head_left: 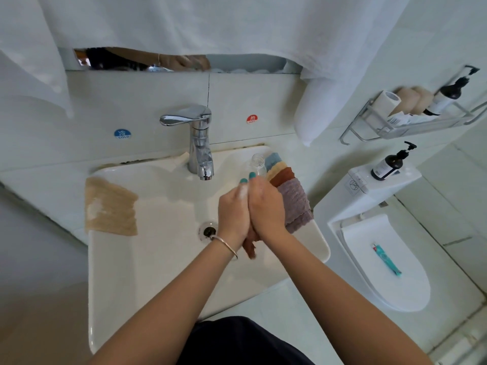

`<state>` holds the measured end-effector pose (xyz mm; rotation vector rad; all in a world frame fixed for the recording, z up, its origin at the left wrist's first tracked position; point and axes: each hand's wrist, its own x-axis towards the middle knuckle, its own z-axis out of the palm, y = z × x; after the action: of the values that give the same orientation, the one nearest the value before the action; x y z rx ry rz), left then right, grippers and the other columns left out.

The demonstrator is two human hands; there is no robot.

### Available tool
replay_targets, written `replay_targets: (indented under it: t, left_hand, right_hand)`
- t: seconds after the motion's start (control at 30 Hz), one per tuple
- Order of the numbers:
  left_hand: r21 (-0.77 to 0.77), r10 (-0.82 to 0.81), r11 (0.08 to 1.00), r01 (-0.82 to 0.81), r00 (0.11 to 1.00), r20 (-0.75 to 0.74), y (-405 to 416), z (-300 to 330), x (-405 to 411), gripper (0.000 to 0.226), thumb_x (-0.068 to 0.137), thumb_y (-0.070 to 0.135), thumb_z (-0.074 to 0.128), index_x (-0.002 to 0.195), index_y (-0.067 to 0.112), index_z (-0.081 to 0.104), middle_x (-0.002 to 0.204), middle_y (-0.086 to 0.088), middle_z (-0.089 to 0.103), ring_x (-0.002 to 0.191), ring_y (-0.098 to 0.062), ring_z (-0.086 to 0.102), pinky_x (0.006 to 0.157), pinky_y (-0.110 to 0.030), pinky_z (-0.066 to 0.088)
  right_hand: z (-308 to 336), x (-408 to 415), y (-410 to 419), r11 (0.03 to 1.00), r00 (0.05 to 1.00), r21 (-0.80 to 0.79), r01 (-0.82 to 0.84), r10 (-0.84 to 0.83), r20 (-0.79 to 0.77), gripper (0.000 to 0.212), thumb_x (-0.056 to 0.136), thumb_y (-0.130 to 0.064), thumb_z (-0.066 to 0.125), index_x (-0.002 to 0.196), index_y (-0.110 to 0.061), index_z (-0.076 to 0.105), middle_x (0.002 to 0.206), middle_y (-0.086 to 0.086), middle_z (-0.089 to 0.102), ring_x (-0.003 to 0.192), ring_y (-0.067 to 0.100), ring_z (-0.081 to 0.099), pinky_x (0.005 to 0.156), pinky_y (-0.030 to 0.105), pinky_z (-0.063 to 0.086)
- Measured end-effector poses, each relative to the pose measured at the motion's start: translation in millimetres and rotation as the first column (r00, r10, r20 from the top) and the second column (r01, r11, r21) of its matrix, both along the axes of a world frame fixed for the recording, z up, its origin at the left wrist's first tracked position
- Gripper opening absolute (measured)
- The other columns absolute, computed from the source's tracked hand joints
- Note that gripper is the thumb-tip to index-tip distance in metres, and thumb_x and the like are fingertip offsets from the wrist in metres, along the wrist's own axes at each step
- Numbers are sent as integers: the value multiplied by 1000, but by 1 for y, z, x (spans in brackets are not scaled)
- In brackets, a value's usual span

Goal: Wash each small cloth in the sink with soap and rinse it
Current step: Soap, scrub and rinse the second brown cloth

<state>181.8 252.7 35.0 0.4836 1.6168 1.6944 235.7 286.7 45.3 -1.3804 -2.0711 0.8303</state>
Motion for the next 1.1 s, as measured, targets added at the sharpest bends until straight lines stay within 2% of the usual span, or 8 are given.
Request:
replay_targets:
  t: [0.1,0.23,0.33,0.43,0.53,0.73,0.93,1.1]
  left_hand:
    - [-55,27,998,-28,1000,-11,6,-3,-12,33,99,12,46,66,14,44,49,5,41,42,-8,36,52,-23,32]
    - [29,-32,999,31,999,15,-3,6,5,35,100,15,47,67,8,55,55,2,53,49,-3,48,53,-19,41]
    - [-32,-18,999,16,999,-44,3,4,-10,41,98,12,47,58,20,43,51,5,46,54,-17,42,58,-30,34]
    - [2,-105,994,105,990,98,-2,2,-13,38,96,28,53,60,16,49,57,-3,50,59,-19,44,64,-34,37]
    - [104,-264,963,250,950,165,-5,5,-14,49,86,48,61,75,0,65,78,-14,65,73,-26,60,74,-41,50]
    - [-29,-124,992,120,953,-278,-20,-3,-27,35,97,30,56,73,5,63,66,0,59,62,-9,51,61,-23,42]
    - [-11,107,994,-111,977,-185,2,5,-10,37,99,32,48,67,16,56,63,2,61,61,-14,56,63,-32,46]
    - [94,-14,995,40,964,-265,-16,10,18,41,98,20,53,59,11,48,52,4,48,49,-3,40,51,-20,35]
  right_hand:
    - [-1,3,-22,985,986,60,-164,163,26,34,95,-44,34,69,-24,39,61,5,55,62,30,55,58,41,41]
    - [-3,5,1,1000,999,-12,14,-14,33,39,102,-34,34,65,-23,35,61,-2,49,63,24,50,61,40,39]
    - [-2,4,-19,987,994,112,-111,108,31,30,100,-39,36,77,-22,45,61,6,57,60,30,57,55,39,42]
    - [3,10,-13,994,985,66,-83,72,154,37,102,-41,34,72,-20,42,70,5,61,72,29,58,66,39,45]
    - [11,23,12,996,996,-79,39,-44,-74,41,102,-38,40,65,-23,46,64,-9,52,65,13,51,67,36,44]
    - [16,48,17,987,970,-105,122,-141,-200,18,99,-16,51,102,-9,68,91,-4,63,85,8,55,68,0,39]
    - [5,14,-43,985,950,-106,136,-160,-267,24,102,-32,45,80,-21,47,66,-9,52,56,5,47,57,35,42]
    - [4,13,-20,974,927,-74,213,-225,-301,34,99,-25,49,67,-22,40,57,-8,46,52,8,40,57,41,36]
